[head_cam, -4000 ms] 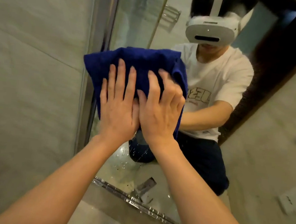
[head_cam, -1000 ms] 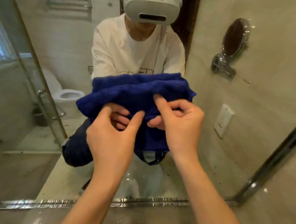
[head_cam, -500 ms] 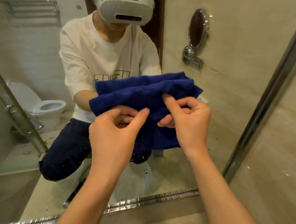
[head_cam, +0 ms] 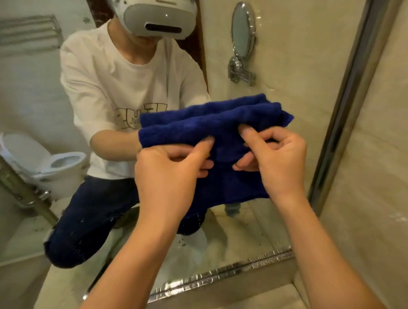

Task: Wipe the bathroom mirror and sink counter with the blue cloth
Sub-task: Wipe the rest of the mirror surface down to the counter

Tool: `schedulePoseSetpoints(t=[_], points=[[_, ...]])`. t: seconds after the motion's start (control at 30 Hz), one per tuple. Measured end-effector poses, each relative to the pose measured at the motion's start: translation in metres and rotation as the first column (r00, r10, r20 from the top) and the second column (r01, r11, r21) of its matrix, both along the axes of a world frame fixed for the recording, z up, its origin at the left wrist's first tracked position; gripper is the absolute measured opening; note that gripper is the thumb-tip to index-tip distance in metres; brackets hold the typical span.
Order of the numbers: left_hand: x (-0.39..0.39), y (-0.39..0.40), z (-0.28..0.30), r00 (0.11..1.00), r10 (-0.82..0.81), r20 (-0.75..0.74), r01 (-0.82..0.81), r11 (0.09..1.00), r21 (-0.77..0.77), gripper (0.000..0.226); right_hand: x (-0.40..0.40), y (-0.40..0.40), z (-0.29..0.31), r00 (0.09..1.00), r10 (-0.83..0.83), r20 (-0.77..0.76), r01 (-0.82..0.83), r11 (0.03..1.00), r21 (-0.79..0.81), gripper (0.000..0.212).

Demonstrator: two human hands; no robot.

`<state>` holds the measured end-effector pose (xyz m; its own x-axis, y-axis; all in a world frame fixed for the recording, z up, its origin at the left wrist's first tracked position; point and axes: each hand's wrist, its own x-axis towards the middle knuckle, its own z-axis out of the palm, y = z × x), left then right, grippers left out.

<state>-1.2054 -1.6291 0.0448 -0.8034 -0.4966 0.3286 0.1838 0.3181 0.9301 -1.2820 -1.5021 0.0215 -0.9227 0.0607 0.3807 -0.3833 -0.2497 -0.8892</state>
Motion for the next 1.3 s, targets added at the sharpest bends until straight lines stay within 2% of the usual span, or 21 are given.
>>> schedulePoseSetpoints(t=[0.17,0.33,0.47,0.63,0.73,0.83,0.93,1.1,1.3], points=[[-0.028,0.033,-0.004,0.998,-0.067,0.020,0.068,0.996,-0.059,0.024,-0.021,0.037,-0.008,0.992,-0.121,-0.034,0.122,0.992,0.033,0.025],[-0.045,0.067,-0.009,0.998,-0.053,0.015,0.055,0.981,-0.188,0.027,-0.036,0.068,-0.017,0.984,-0.178,-0.021,0.178,0.984,0.012,0.028],[-0.050,0.070,-0.014,0.998,-0.056,0.008,0.056,0.979,-0.198,0.024,-0.037,0.062,-0.024,0.964,-0.264,-0.041,0.263,0.964,-0.040,0.028],[-0.051,0.064,-0.020,0.986,-0.166,-0.011,0.160,0.965,-0.206,0.016,-0.028,0.043,-0.034,0.898,-0.432,-0.083,0.432,0.902,-0.028,0.024],[-0.052,0.059,-0.023,0.978,-0.205,-0.031,0.195,0.959,-0.204,0.012,-0.019,0.023,-0.045,0.861,-0.471,-0.190,0.482,0.876,0.014,0.038],[-0.049,0.063,-0.022,0.978,-0.204,-0.034,0.194,0.962,-0.194,0.010,-0.021,0.021,-0.047,0.834,-0.505,-0.224,0.518,0.855,0.000,0.039],[-0.049,0.067,-0.027,0.978,-0.209,-0.019,0.202,0.964,-0.174,0.011,-0.022,0.025,-0.052,0.843,-0.506,-0.185,0.511,0.859,-0.023,0.040],[-0.044,0.074,-0.048,0.987,-0.158,-0.040,0.151,0.979,-0.137,0.003,-0.016,0.031,-0.074,0.921,-0.385,0.063,0.385,0.873,-0.300,0.037],[-0.033,0.073,-0.049,0.980,-0.197,0.028,0.199,0.975,-0.096,0.012,-0.013,0.021,-0.070,0.905,-0.424,0.045,0.421,0.871,-0.254,0.040]])
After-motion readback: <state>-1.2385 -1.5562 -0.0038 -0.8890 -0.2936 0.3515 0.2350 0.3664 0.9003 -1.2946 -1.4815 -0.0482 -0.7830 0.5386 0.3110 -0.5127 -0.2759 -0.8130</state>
